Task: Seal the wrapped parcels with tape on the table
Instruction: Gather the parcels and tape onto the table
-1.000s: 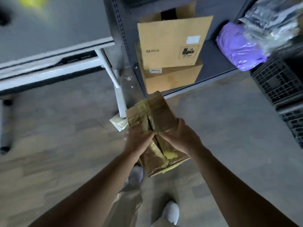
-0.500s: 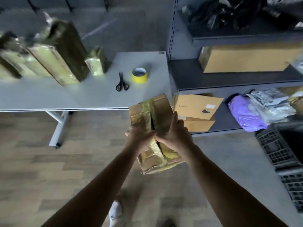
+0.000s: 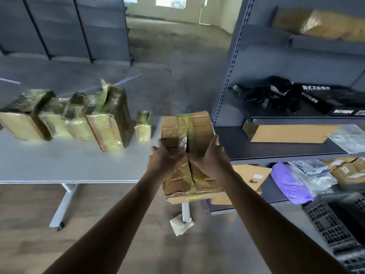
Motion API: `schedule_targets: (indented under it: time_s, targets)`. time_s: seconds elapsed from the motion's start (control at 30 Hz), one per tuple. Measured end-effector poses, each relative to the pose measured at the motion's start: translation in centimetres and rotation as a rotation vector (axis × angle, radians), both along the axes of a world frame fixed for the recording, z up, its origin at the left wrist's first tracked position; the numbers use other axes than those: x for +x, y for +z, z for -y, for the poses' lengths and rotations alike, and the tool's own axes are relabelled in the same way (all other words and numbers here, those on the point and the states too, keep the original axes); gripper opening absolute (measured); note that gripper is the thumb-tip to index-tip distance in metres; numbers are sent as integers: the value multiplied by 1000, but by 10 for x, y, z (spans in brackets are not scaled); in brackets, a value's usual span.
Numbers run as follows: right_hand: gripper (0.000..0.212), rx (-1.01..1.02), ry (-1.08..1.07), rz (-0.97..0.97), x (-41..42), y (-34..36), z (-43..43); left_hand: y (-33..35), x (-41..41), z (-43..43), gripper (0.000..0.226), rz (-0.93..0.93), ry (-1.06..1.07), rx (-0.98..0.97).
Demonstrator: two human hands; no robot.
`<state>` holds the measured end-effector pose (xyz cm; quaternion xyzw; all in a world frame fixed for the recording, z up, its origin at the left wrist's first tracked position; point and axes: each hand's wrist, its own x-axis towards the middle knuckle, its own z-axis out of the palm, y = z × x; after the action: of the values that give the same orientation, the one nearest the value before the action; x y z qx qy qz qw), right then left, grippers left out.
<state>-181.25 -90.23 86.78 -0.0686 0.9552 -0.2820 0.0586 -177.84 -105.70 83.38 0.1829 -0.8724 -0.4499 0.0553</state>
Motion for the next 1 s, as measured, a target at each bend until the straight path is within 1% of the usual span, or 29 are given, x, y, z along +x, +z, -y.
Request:
schedule_targets:
  time_s: [0.13,0.2,0.3,0.47,0.53,0.63,0.7,0.77,0.87,0.93,1.0]
  targets:
    - [118,6,-37,-44,-24,20,32,21,-22,38,89,-128,-50,44]
    - [115,-1,-55,-71,-39,26,45,30,-39,55,90,-139,-54,61]
    - [110,-70,-58,-85,-71,35,63,43,-68,75,75,-165,-82,30]
    - [92,-168,-48,-108,-139,42,87,52,-137,110,71,-178,-86,-22]
    - [86,-204,-52,-126,-172,37,97,51,-169,119,70,-153,-55,-59]
    - [81,-260,-40,-117,-224,25,110,48,-216,131,57,-184,-12,-72]
    - [77,-282,-38,-99,-259,15,118,42,-246,136,50,-151,-4,-75]
    - [71,-290,-49,-72,-290,2,126,31,-272,141,52,-85,-6,-60]
    - [60,-298,-49,-22,-330,-24,138,9,-308,153,58,-43,17,-23]
    - [52,-298,-51,12,-349,-40,144,-5,-323,160,58,-18,26,31]
    - [48,-296,-24,21,-362,-55,150,-19,-331,165,59,35,12,59]
